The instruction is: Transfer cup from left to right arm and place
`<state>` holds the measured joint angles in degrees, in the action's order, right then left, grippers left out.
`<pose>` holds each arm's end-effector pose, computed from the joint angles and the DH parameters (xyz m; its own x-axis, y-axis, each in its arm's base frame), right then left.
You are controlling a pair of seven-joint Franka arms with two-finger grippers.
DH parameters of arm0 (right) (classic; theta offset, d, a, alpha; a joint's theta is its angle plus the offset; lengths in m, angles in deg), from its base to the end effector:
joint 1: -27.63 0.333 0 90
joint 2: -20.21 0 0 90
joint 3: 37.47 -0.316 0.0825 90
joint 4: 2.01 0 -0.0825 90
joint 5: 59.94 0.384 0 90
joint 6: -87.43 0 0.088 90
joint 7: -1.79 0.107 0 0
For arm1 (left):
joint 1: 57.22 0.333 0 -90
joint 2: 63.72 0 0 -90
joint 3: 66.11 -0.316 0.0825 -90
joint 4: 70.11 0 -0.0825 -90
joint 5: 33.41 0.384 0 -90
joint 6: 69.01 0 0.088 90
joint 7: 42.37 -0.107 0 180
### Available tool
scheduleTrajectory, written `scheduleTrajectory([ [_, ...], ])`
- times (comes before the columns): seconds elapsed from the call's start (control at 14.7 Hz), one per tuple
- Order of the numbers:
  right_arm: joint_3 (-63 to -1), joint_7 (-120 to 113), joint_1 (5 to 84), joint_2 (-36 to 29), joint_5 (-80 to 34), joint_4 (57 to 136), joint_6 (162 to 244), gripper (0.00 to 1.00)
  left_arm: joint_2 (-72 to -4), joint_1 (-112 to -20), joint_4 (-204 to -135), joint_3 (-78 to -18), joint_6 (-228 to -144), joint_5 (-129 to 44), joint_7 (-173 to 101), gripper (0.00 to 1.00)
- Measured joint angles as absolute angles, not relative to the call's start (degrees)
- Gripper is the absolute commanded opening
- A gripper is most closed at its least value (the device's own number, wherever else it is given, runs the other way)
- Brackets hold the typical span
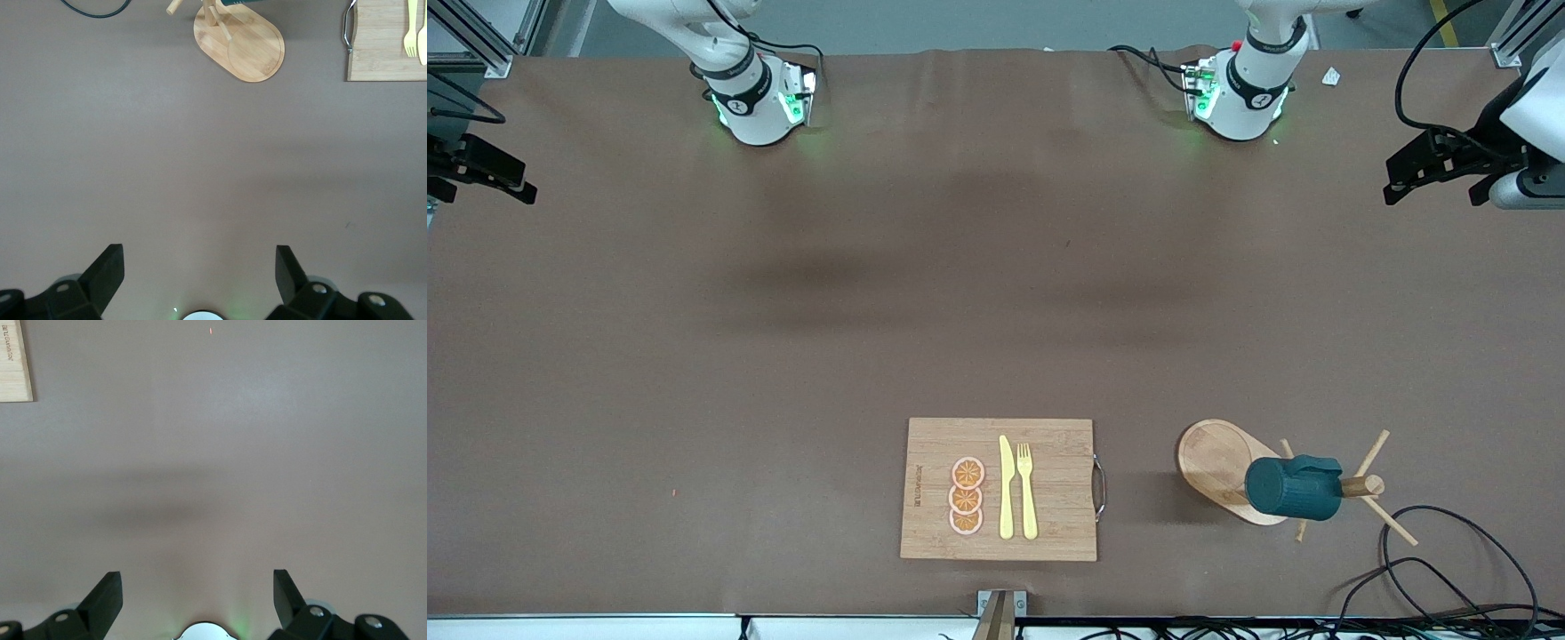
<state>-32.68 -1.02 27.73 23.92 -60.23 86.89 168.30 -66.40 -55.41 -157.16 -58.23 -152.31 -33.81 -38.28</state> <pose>0.5155 -0.0445 0.6546 0.9966 -0.0328 -0.0754 -0.0332 -0.9994 -0.0041 0.5246 -0.0587 0.6634 0.9992 -0.0351 -0.0191 -0.0351 -0.9994 -0.0008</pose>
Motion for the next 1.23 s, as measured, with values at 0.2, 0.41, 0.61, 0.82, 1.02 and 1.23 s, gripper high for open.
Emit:
scheduleTrajectory([
  [0.2,-32.7,-1.02,27.73,23.92,-60.23,86.89,168.3,1.0,-66.39,-55.4,-157.17,-58.23,-152.31,-33.81,-38.27,1.0],
  [0.41,-32.71,-1.02,27.73,23.92,-60.23,86.9,168.3,1.0,-65.82,-55.47,-156.84,-58.23,-152.4,-33.81,-38.25,1.0],
  [0.61,-32.72,-1.02,27.73,23.92,-60.23,86.89,168.3,1.0,-63.32,-55.57,-154.48,-58.22,-152.49,-33.71,-38.24,1.0],
  [0.82,-32.72,-1.02,27.73,23.92,-60.23,86.9,168.3,1.0,-61.16,-55.44,-153.51,-58.36,-152.83,-33.7,-37.73,1.0],
  [1.02,-32.74,-1.03,27.73,23.92,-60.23,86.89,168.3,1.0,-59.41,-55.21,-153.33,-58.58,-157.21,-33.69,-31.3,1.0],
  [1.23,-32.74,-1.03,27.73,23.92,-60.23,86.89,168.3,1.0,-57.26,-55.21,-153.3,-58.55,-162.7,-34.14,-22.86,1.0],
])
